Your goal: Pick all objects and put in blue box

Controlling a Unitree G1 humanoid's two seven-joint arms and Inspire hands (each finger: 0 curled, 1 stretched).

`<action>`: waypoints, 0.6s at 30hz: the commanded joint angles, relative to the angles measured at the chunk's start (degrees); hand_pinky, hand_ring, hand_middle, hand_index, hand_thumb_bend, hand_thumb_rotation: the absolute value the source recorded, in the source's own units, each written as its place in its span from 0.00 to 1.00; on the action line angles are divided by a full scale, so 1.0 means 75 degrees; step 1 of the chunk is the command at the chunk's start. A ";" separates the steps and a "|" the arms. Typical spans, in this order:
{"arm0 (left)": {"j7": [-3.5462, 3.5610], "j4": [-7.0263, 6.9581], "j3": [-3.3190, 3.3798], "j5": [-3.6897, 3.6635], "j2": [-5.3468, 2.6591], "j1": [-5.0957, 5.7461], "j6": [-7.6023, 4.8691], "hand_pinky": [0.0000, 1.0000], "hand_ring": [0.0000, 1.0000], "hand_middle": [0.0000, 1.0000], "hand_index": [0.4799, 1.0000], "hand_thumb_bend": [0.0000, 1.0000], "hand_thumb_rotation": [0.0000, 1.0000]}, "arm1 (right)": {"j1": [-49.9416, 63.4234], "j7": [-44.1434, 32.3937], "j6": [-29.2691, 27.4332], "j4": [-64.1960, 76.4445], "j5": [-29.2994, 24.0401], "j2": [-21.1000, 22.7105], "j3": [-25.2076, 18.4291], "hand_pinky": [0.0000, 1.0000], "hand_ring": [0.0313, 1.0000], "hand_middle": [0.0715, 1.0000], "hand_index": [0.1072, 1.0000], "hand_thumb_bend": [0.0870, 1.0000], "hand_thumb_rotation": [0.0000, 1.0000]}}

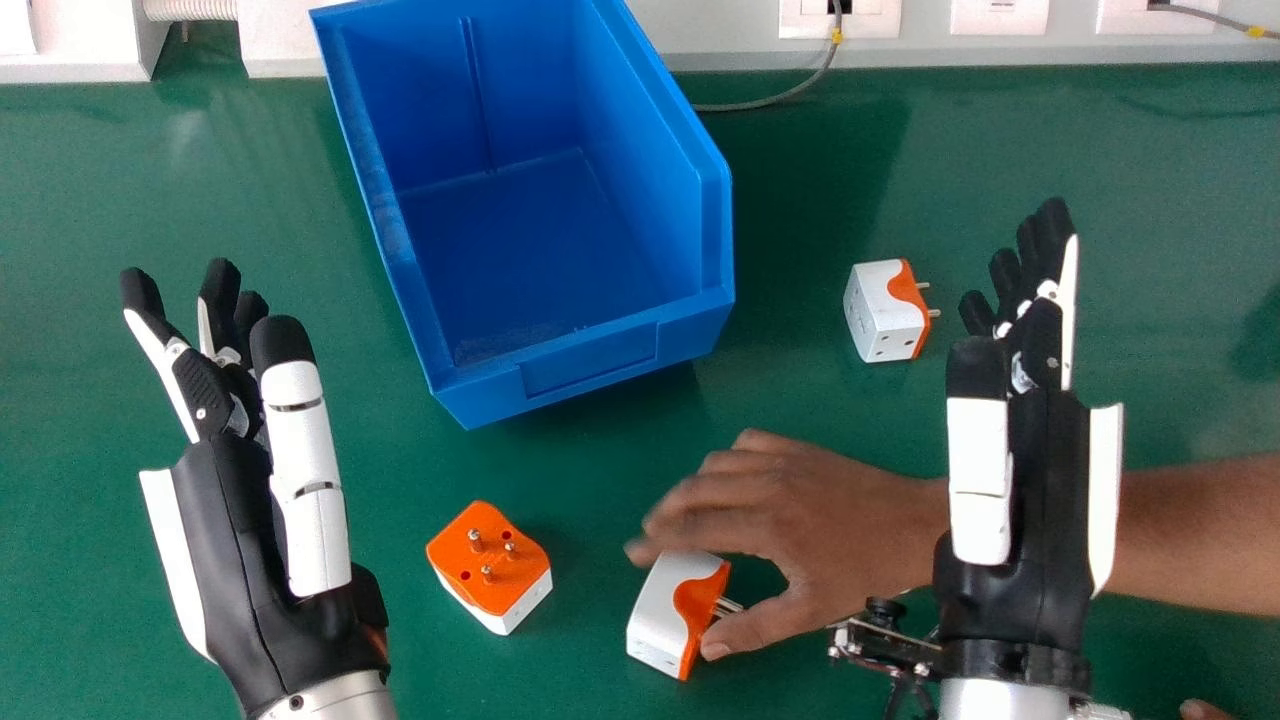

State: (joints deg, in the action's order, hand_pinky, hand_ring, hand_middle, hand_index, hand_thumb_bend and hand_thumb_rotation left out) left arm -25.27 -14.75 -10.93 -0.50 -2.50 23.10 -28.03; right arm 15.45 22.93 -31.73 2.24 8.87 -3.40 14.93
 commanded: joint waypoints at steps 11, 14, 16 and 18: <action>-0.0080 -0.0217 -0.0106 0.0114 -0.0790 -0.0272 0.0051 0.93 0.96 0.97 0.92 0.52 0.80 | -0.0175 -0.0030 -0.0017 0.0191 -0.0001 -0.0499 -0.0052 0.96 0.99 0.99 0.98 0.56 0.92; -0.0087 -0.0216 -0.0098 0.0097 -0.0786 -0.0296 0.0084 0.93 0.97 0.97 0.92 0.53 0.79 | -0.0195 -0.0006 0.0017 0.0202 0.0059 -0.0499 -0.0056 0.96 0.99 0.99 0.98 0.57 0.92; -0.0088 -0.0211 -0.0091 0.0101 -0.0771 -0.0299 0.0077 0.93 0.97 0.97 0.93 0.52 0.80 | -0.0208 -0.0003 -0.0011 0.0175 0.0069 -0.0492 -0.0064 0.95 0.99 0.99 0.98 0.56 0.92; -0.0081 -0.0222 -0.0091 0.0095 -0.0756 -0.0292 0.0077 0.93 0.97 0.98 0.94 0.52 0.79 | -0.0212 0.0005 -0.0034 0.0158 0.0086 -0.0486 -0.0075 0.95 0.99 0.99 0.98 0.57 0.92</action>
State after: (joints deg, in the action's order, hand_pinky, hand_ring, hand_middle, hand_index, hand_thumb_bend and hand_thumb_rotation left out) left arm -25.58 -14.82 -10.92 -0.12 -2.50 21.42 -27.00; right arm 14.73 22.77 -31.58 2.24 9.14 -3.42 14.73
